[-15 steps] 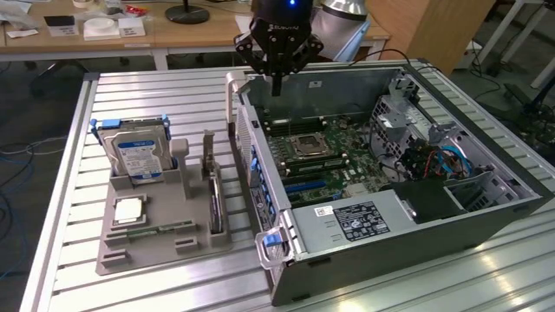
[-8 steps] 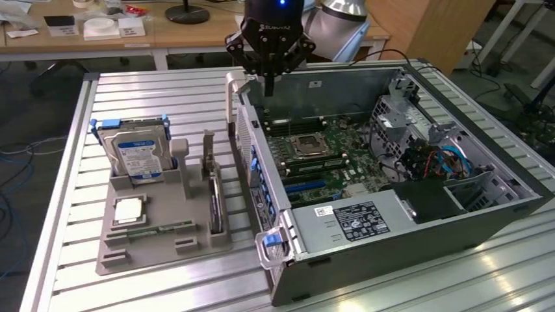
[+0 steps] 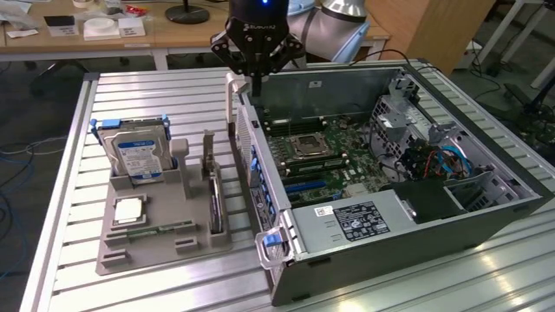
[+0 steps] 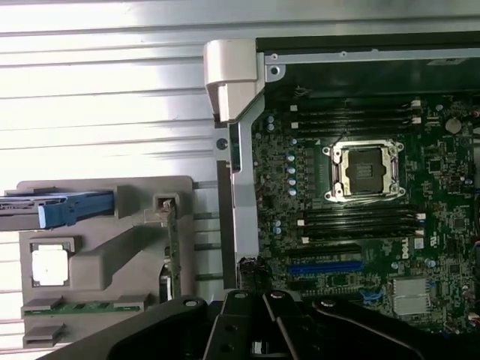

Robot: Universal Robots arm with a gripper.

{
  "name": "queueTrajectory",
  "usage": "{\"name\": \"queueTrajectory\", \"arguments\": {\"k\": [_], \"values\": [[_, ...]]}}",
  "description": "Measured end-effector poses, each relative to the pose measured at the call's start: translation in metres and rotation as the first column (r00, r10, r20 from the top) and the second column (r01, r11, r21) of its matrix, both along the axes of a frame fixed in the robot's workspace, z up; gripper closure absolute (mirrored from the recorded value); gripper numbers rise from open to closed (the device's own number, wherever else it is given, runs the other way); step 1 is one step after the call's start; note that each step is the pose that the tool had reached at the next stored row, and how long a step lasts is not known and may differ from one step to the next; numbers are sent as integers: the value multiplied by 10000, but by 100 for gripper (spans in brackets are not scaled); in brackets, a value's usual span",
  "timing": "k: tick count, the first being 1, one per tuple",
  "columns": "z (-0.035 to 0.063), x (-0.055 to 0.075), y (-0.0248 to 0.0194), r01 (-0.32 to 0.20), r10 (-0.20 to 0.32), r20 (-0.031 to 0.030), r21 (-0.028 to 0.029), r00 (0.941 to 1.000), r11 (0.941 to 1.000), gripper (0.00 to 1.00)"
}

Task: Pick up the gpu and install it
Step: 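Reach for the gpu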

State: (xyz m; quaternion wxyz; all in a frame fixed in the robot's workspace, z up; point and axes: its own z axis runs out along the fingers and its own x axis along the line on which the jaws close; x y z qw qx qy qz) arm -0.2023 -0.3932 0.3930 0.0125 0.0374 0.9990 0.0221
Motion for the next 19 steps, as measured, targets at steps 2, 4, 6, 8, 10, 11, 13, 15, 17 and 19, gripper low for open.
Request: {"name": "queueTrajectory", "arguments": {"k": [2, 4, 6, 8, 10, 11, 13, 15, 17, 19], "values": [[0, -43, 5, 1, -1, 0, 0, 10000, 10000, 89], [-1, -88, 11, 2, -2, 0, 0, 10000, 10000, 89], [-1, -137, 17, 1, -1, 0, 0, 10000, 10000, 89], [-2, -189, 23, 1, -1, 0, 0, 10000, 10000, 89], [-2, -242, 32, 3, -3, 0, 0, 10000, 10000, 89], [-3, -268, 36, 3, -3, 0, 0, 10000, 10000, 89], [-4, -322, 44, 2, -2, 1, 1, 10000, 10000, 89], [-4, -375, 52, 2, -2, 0, 0, 10000, 10000, 89], [-4, -429, 60, 5, -5, 0, 0, 10000, 10000, 89], [-5, -481, 68, 5, -5, 0, 0, 10000, 10000, 89]]}}
